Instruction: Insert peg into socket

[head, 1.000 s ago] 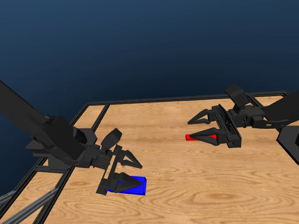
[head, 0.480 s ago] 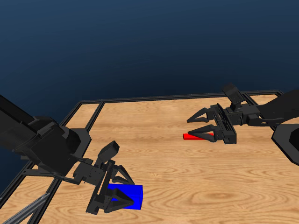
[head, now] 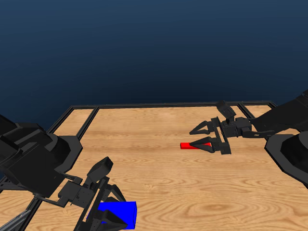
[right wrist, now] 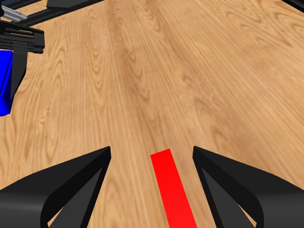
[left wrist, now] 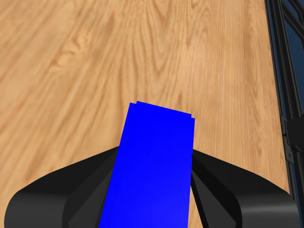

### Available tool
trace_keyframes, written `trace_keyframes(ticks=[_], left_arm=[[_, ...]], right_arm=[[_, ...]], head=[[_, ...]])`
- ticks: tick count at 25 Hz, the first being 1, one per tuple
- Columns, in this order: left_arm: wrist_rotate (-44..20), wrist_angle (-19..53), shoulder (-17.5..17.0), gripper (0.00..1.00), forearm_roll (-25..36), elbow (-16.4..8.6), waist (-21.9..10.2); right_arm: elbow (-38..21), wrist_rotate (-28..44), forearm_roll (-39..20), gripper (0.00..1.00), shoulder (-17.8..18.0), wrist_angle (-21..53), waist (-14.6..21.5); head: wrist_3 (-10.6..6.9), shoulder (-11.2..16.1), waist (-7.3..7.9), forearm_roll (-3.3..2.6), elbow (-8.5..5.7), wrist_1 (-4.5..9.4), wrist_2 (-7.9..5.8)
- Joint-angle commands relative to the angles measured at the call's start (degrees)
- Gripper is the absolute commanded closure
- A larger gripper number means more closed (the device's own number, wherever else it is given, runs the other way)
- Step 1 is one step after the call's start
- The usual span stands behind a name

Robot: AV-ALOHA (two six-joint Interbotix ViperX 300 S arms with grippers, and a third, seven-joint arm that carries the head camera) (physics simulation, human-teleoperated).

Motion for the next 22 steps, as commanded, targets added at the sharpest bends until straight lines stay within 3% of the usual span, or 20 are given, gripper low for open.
trace_keyframes(ticks=[1,5,9,10,11,12,13,17,20,22], left_arm=[[8.9,-6.86,-4.97,1.0,-4.18,1.02,0.22],[14.96,-9.69,-8.58,1.0,-5.59,0.16,1.39],[17.7,-10.27,-9.58,1.0,-4.75,-0.06,2.72],[19.54,-9.94,-8.8,1.0,-5.25,-1.19,2.57],[18.8,-11.44,-10.52,1.0,-6.02,0.42,2.66],[19.94,-10.5,-10.03,1.0,-6.04,1.07,3.06],[20.24,-10.33,-11.34,1.0,-5.96,0.38,3.6],[22.63,-9.92,-12.48,1.0,-5.99,2.33,5.31],[25.71,-9.27,-13.58,1.0,-5.77,1.05,7.8],[26.93,-8.63,-15.07,1.0,-5.95,3.08,9.43]], right_arm=[[1.74,-0.14,0.32,0.0,0.82,0.0,-0.71],[3.93,0.45,0.65,0.0,3.36,-1.4,-1.24],[3.47,-1.73,1.94,0.0,8.62,-1.07,-0.86],[3.36,-3.2,2.83,1.0,8.95,-0.84,-0.04],[3.04,-5.13,3.75,1.0,8.43,-0.25,0.84],[2.69,-7.6,5.38,1.0,7.4,1.36,1.32],[2.71,-8.84,6.18,1.0,6.68,1.93,1.73],[1.1,-16.4,10.88,1.0,-1.78,7.71,3.99],[-1.49,-19.94,12.01,1.0,-6.88,12.76,5.88],[-3.44,-21.09,12.62,1.0,-9.52,17.22,6.88]], head=[[-0.66,-0.26,-1.38,-0.47,-1.0,-2.62,-1.01],[-0.56,-0.41,-2.81,-0.93,-1.04,-4.26,-1.76],[-0.54,-0.55,-4.17,-1.36,-1.18,-5.34,-2.44],[-0.44,-0.64,-4.36,-1.41,-1.19,-5.4,-2.51],[-0.27,-0.76,-4.47,-1.44,-1.17,-5.42,-2.59],[-0.15,-0.97,-4.51,-1.46,-1.13,-5.26,-2.62],[-0.15,-1.08,-4.53,-1.46,-1.11,-5.26,-2.64],[-0.11,-2.28,-4.19,-1.4,-0.63,-5.14,-2.66],[-0.09,-3.06,-3.72,-1.28,-0.26,-5.07,-2.54],[-0.09,-3.45,-3.35,-1.2,-0.04,-4.97,-2.56]])
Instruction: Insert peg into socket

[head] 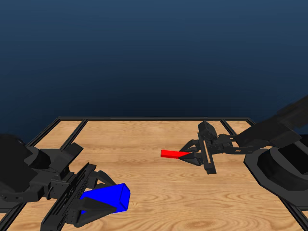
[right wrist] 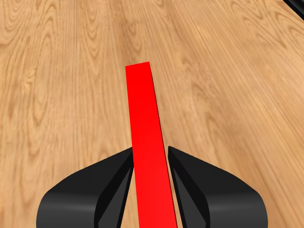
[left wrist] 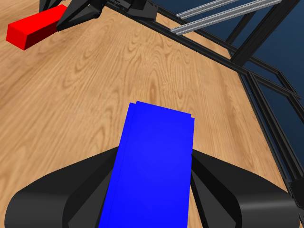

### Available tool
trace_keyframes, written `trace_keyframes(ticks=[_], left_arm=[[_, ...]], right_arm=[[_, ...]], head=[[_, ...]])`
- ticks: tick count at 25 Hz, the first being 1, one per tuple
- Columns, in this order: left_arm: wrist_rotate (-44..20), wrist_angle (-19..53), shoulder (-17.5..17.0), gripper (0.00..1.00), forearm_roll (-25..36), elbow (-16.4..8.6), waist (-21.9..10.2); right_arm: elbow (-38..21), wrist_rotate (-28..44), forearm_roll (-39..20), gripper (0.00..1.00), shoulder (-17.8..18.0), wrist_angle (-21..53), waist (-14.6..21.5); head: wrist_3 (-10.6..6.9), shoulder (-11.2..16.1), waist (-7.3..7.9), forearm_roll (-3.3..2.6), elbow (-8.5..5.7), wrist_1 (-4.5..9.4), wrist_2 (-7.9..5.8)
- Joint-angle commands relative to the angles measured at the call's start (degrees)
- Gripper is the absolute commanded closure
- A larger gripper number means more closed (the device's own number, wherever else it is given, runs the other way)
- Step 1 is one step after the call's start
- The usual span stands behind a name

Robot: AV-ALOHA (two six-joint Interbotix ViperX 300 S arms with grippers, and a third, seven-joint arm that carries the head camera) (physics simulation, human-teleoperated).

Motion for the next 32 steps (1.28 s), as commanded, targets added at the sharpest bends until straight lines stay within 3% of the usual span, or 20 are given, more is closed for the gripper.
trace_keyframes(ticks=[1,4,8,9,13,15,16,21,31,32], left_arm=[[4.2,1.2,-3.43,1.0,-0.87,-0.05,3.73],[4.18,1.94,-4.89,1.0,1.39,0.14,5.07],[6.62,3.71,-6.56,1.0,0.77,0.3,6.34],[6.58,2.98,-7.54,1.0,1.18,-0.68,6.15],[8.44,6.77,-7.79,1.0,2.2,-0.39,7.61],[8.84,7.77,-8.61,1.0,2.77,-1.57,8.22],[9.1,8.29,-7.8,1.0,3.02,-0.87,8.31],[8.74,9.67,-6.26,1.0,5.33,-4.47,9.49],[6.36,14.16,-2.2,1.0,8.83,-8.49,11.15],[6.11,15.06,-2.29,1.0,9.25,-9.99,11.57]], right_arm=[[-4.5,-2.77,1.28,1.0,-5.84,8.81,2.21],[-8.78,-2.63,0.62,1.0,-8.03,14.08,5.13],[-13.62,-1.16,-0.72,1.0,-7.7,20.11,7.55],[-14.45,-1.01,-1.16,1.0,-8.63,21.17,7.81],[-17.83,1.09,-2.96,1.0,-6.0,24.6,9.46],[-19.51,1.69,-3.4,1.0,-5.35,25.01,10.01],[-20.39,2.34,-3.93,1.0,-4.82,25.44,10.23],[-24.22,3.87,-5.7,1.0,-1.88,27.32,10.61],[-33.08,6.15,-8.63,1.0,4.72,30.74,11.31],[-34.88,6.3,-9.0,1.0,5.91,31.18,11.66]], head=[[0.07,-1.5,0.85,0.19,-0.04,-0.41,0.07],[0.57,-1.99,1.79,0.45,0.42,0.34,0.2],[1.1,-2.31,2.86,0.77,0.87,1.01,0.41],[1.16,-2.36,3.03,0.82,0.94,1.07,0.44],[1.18,-2.56,3.87,1.03,1.17,1.44,0.49],[1.09,-2.54,4.1,1.06,1.23,1.43,0.4],[1.04,-2.53,4.24,1.1,1.27,1.56,0.41],[0.79,-2.41,4.67,1.18,1.31,1.83,0.38],[0.64,-2.65,5.18,1.23,1.52,1.92,0.08],[0.64,-2.72,5.2,1.24,1.56,1.99,0.07]])
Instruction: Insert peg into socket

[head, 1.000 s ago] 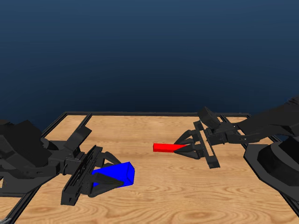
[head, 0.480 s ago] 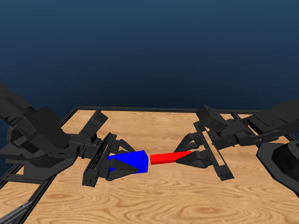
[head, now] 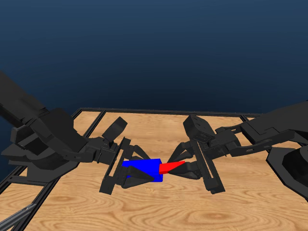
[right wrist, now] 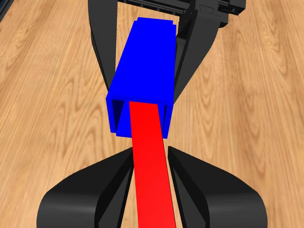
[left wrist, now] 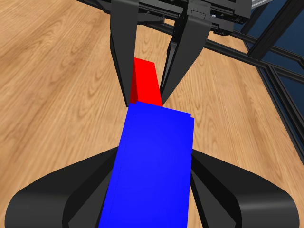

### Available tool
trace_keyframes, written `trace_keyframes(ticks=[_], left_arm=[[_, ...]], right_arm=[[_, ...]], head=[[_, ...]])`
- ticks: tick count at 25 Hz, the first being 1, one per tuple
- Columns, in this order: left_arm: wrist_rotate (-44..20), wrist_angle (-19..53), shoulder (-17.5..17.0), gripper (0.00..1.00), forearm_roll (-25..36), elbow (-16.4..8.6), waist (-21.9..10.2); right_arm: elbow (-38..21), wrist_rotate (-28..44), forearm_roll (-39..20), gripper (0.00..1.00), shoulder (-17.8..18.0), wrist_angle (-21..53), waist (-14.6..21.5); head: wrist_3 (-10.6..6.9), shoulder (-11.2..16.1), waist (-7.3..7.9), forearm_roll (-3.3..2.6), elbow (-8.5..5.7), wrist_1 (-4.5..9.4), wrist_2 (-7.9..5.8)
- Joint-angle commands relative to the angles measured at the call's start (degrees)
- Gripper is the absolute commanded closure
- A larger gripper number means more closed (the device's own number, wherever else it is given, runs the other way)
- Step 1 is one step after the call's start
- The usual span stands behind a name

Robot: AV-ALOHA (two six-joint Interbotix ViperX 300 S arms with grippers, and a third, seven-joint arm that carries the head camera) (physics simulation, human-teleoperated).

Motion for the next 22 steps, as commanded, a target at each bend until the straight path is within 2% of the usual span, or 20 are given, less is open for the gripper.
trace_keyframes(ticks=[1,3,4,5,11,15,16,18,21,22], left_arm=[[-0.93,1.48,1.67,1.0,1.78,-3.39,0.79],[-1.33,2.06,1.76,1.0,2.41,-4.53,1.17],[-1.6,2.44,1.89,1.0,2.6,-4.58,1.18],[-1.75,3.09,1.94,1.0,2.85,-4.15,1.0],[-3.35,5.62,1.95,1.0,2.77,-3.44,0.87],[-5.33,6.63,1.91,1.0,3.02,-3.79,0.65],[-5.74,6.7,2.55,1.0,3.13,-2.97,0.53],[-6.29,7.16,2.72,1.0,3.35,-2.9,0.51],[-7.1,7.53,2.77,1.0,3.77,-3.93,0.29],[-7.22,7.81,3.0,1.0,3.74,-4.02,0.4]], right_arm=[[-6.44,0.89,-1.11,1.0,2.23,1.18,0.39],[-9.58,0.97,-1.93,1.0,4.57,3.29,1.2],[-9.92,1.36,-2.05,0.93,5.2,4.28,1.13],[-9.63,2.28,-1.97,0.0,5.07,4.7,1.05],[-4.67,6.71,-1.71,0.0,2.58,5.99,0.34],[1.11,9.83,-1.48,0.0,-1.47,5.67,0.21],[1.96,10.69,-1.86,0.0,-2.13,5.89,0.2],[3.91,12.42,-1.81,0.0,-3.59,5.91,0.3],[5.48,13.43,-1.92,0.0,-3.82,4.92,0.76],[5.16,13.52,-1.92,0.49,-3.71,4.62,1.02]], head=[[0.06,-0.94,0.09,0.01,-0.35,-0.47,-0.1],[-0.11,-1.06,0.0,-0.02,-0.3,-0.36,-0.11],[-0.1,-1.14,0.0,-0.03,-0.27,-0.3,-0.16],[-0.01,-1.22,0.08,-0.01,-0.25,-0.36,-0.17],[0.1,-1.76,0.09,0.05,-0.1,-0.21,0.03],[0.21,-2.15,-0.34,0.03,0.04,-0.24,0.39],[0.23,-2.21,-0.43,0.02,0.07,-0.2,0.44],[0.28,-2.43,-0.75,-0.04,0.17,-0.19,0.54],[0.5,-2.71,-1.2,-0.13,0.33,-0.1,0.6],[0.69,-2.79,-1.35,-0.15,0.38,0.0,0.66]])
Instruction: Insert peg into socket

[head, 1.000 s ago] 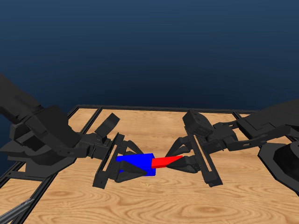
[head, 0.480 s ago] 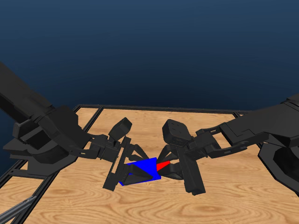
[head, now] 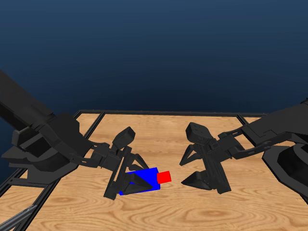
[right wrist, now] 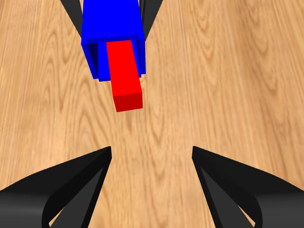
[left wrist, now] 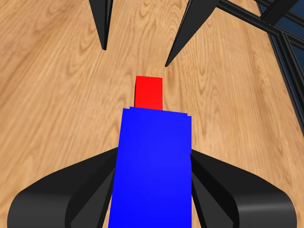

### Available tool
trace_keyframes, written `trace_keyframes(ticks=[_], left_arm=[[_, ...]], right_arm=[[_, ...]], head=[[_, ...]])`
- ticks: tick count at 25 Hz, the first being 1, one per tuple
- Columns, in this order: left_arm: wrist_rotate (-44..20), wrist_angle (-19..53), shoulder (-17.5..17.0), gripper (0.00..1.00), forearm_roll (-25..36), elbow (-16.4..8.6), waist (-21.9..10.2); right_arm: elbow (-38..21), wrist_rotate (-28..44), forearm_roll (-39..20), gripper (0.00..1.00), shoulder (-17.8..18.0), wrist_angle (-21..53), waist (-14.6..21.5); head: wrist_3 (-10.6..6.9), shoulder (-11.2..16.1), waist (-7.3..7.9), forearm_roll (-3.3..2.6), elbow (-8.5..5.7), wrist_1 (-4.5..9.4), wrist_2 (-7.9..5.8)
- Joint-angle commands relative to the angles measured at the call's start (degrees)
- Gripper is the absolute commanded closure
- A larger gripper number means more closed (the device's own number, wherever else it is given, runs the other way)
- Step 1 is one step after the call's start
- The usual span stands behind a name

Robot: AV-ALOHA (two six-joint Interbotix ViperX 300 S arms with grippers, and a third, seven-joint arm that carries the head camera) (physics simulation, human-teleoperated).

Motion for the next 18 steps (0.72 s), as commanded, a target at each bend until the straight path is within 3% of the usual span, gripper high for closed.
trace_keyframes(ticks=[1,4,13,18], left_arm=[[-0.66,-0.1,0.06,1.0,0.45,-1.51,-0.17],[-1.09,0.47,-0.3,1.0,0.91,-2.81,-0.19],[-1.68,3.2,1.16,1.0,3.0,-5.34,0.04],[-2.39,4.45,0.13,1.0,3.29,-5.04,-0.17]], right_arm=[[-0.69,1.19,-0.4,1.0,-1.2,-2.7,0.8],[-2.36,1.19,-0.61,1.0,0.03,-4.25,1.76],[-11.84,0.83,-0.31,1.0,10.81,-10.77,2.23],[-13.12,0.86,-0.17,1.0,12.25,-10.72,2.11]], head=[[0.55,-0.98,-0.7,-0.06,-0.25,-0.39,0.2],[0.89,-1.23,-1.15,-0.15,-0.07,-0.04,0.24],[1.44,-2.04,-1.36,-0.14,0.48,0.13,0.43],[0.62,-2.43,-0.63,0.06,0.59,-0.04,0.66]])
